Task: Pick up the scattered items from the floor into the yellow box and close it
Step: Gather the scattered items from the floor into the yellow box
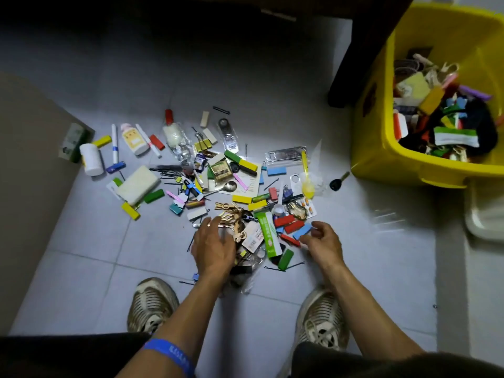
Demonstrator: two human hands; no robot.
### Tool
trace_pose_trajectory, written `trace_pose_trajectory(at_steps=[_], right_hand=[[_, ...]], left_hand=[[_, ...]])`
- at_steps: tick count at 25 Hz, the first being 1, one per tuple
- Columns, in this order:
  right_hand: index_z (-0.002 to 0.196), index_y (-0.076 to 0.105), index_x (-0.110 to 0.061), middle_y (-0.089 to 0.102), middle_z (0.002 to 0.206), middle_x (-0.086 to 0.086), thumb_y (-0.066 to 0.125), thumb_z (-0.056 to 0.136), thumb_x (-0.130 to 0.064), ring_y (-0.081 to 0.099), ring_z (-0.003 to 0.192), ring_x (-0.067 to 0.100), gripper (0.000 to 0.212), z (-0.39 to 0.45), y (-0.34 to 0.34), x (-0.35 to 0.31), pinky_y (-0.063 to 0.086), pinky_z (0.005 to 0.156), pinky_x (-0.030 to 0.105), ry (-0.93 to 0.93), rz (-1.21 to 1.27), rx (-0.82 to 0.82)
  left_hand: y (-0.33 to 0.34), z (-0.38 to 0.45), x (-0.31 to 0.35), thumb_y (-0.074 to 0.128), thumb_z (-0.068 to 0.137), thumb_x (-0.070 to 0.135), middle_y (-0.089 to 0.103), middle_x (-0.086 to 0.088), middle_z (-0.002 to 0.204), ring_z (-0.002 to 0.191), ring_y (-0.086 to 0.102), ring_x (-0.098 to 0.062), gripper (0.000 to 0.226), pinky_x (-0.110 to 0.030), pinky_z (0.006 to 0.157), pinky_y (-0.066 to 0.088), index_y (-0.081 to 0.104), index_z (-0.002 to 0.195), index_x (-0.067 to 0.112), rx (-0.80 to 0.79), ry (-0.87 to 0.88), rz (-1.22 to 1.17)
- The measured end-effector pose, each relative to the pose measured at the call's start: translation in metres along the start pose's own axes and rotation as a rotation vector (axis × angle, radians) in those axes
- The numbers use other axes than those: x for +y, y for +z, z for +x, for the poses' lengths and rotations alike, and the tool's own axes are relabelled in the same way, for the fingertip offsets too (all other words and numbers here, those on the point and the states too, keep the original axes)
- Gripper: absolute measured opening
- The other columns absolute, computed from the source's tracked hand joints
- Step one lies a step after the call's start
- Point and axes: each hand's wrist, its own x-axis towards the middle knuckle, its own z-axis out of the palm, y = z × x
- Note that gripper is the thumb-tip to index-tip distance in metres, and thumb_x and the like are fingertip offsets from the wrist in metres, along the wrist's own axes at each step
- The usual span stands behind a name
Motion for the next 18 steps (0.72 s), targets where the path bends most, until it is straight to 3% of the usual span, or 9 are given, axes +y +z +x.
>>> trace_pose_trajectory(at_steps=[2, 4, 7, 9, 12, 15, 18], right_hand=[[0.132, 0.052, -0.022, 0.054, 0.135, 0.006, 0.075, 0.078, -0.021, 0.056, 0.117, 0.02, 0.059, 0.002, -0.001, 0.003, 0.042, 0.089, 0.025, 0.004, -0.141, 0.065], [0.136, 0.049, -0.017, 0.052, 0.136, 0.007, 0.076, 0.077, -0.017, 0.054, 0.117, 0.019, 0.064, -0.003, 0.008, 0.003, 0.042, 0.088, 0.026, -0.012, -0.133, -0.022], [0.134, 0.05, -0.016, 0.057, 0.131, 0.004, 0.074, 0.077, -0.014, 0.057, 0.11, 0.017, 0.062, -0.01, 0.026, -0.003, 0.046, 0.085, 0.029, -0.051, -0.103, -0.171], [0.135, 0.049, -0.02, 0.054, 0.133, 0.003, 0.072, 0.08, -0.024, 0.055, 0.115, 0.018, 0.06, -0.009, 0.022, -0.012, 0.045, 0.091, 0.03, -0.131, -0.203, -0.084], [0.143, 0.039, -0.027, 0.043, 0.143, 0.005, 0.07, 0.084, -0.04, 0.049, 0.126, 0.024, 0.067, 0.008, 0.003, -0.03, 0.041, 0.099, 0.034, -0.236, -0.322, 0.073], [0.15, 0.028, -0.031, 0.032, 0.151, 0.007, 0.065, 0.082, -0.06, 0.039, 0.133, 0.034, 0.083, 0.026, 0.01, -0.055, 0.036, 0.106, 0.043, -0.224, -0.416, 0.041], [0.145, 0.036, -0.032, 0.031, 0.145, 0.003, 0.055, 0.08, -0.07, 0.041, 0.128, 0.034, 0.078, 0.025, 0.047, -0.063, 0.037, 0.109, 0.044, -0.294, -0.471, -0.041]], left_hand=[[-0.008, -0.009, -0.017, 0.054, 0.09, 0.032, 0.029, -0.008, 0.152, 0.135, 0.031, -0.036, 0.054, -0.055, 0.105, 0.033, 0.038, 0.141, 0.027, 0.052, -0.382, 0.092], [-0.002, -0.019, -0.018, 0.051, 0.089, 0.037, 0.023, -0.01, 0.15, 0.132, 0.026, -0.04, 0.059, -0.056, 0.104, 0.034, 0.03, 0.143, 0.029, -0.065, -0.646, -0.015], [0.013, -0.024, -0.011, 0.052, 0.09, 0.042, 0.024, -0.009, 0.149, 0.133, 0.024, -0.038, 0.053, -0.05, 0.107, 0.031, 0.038, 0.14, 0.029, -0.097, -0.53, -0.11], [0.012, -0.017, -0.01, 0.053, 0.091, 0.041, 0.027, -0.007, 0.15, 0.134, 0.027, -0.035, 0.054, -0.048, 0.107, 0.032, 0.039, 0.141, 0.028, -0.046, -0.446, -0.162], [0.01, -0.008, -0.009, 0.05, 0.09, 0.054, 0.026, -0.006, 0.151, 0.135, 0.026, -0.036, 0.065, -0.051, 0.106, 0.033, 0.03, 0.148, 0.032, -0.036, -0.488, -0.161], [0.02, 0.001, 0.007, 0.045, 0.088, 0.068, 0.022, -0.003, 0.149, 0.133, 0.022, -0.035, 0.073, -0.052, 0.108, 0.033, 0.02, 0.15, 0.042, -0.102, -0.467, -0.162], [0.036, 0.013, 0.033, 0.043, 0.088, 0.071, 0.02, 0.003, 0.151, 0.135, 0.021, -0.033, 0.069, -0.053, 0.109, 0.033, 0.019, 0.149, 0.049, -0.144, -0.401, -0.239]])
